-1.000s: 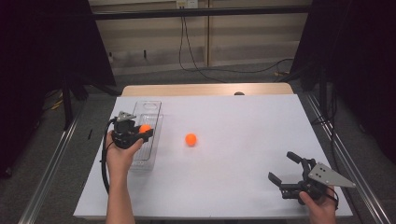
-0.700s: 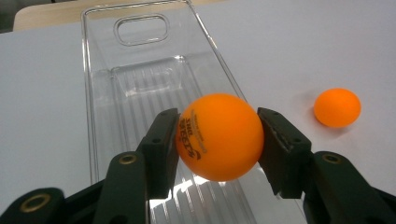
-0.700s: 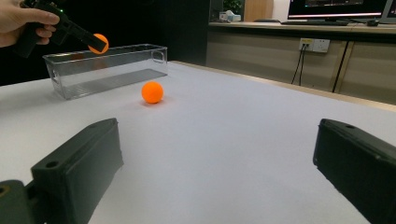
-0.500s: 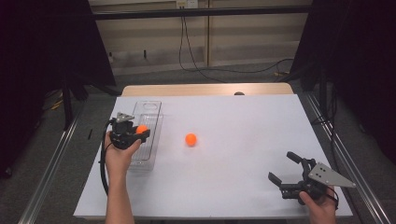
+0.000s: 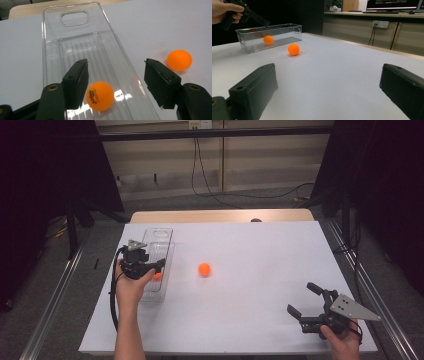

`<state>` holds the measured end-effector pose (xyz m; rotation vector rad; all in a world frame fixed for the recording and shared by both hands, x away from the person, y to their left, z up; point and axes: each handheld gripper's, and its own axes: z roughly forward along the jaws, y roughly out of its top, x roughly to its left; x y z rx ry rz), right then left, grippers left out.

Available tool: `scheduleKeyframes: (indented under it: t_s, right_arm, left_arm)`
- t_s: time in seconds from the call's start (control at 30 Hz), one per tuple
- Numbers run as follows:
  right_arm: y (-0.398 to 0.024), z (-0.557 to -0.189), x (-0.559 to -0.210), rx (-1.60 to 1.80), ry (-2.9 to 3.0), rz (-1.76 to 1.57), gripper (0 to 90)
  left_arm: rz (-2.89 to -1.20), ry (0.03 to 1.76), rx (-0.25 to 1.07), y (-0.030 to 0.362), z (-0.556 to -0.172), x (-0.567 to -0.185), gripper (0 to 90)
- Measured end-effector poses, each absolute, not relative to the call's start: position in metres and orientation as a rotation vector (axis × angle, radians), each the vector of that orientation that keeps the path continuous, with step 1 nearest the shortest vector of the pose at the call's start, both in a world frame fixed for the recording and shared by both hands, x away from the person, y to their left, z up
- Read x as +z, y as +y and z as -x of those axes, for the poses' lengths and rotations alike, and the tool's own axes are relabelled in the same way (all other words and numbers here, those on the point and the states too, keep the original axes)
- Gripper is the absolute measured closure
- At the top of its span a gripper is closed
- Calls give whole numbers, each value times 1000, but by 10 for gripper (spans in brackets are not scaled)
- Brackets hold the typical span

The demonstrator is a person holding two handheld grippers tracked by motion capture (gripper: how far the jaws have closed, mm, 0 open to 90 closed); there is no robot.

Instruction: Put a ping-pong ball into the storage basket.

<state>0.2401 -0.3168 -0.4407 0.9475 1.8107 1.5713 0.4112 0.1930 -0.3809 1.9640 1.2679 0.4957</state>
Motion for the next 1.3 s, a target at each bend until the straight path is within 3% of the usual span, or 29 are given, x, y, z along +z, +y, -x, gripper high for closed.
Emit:
scheduleKeyframes:
  t_s: [0.6, 1.3]
  right_arm:
    - [-317, -240, -441, 1570, 1813, -945, 8]
    - [-316, -241, -441, 1568, 1818, -945, 8]
  left_arm:
    - [-1955, 1214, 452, 174, -408, -371, 239]
    - [-1997, 1132, 375, 139, -408, -372, 174]
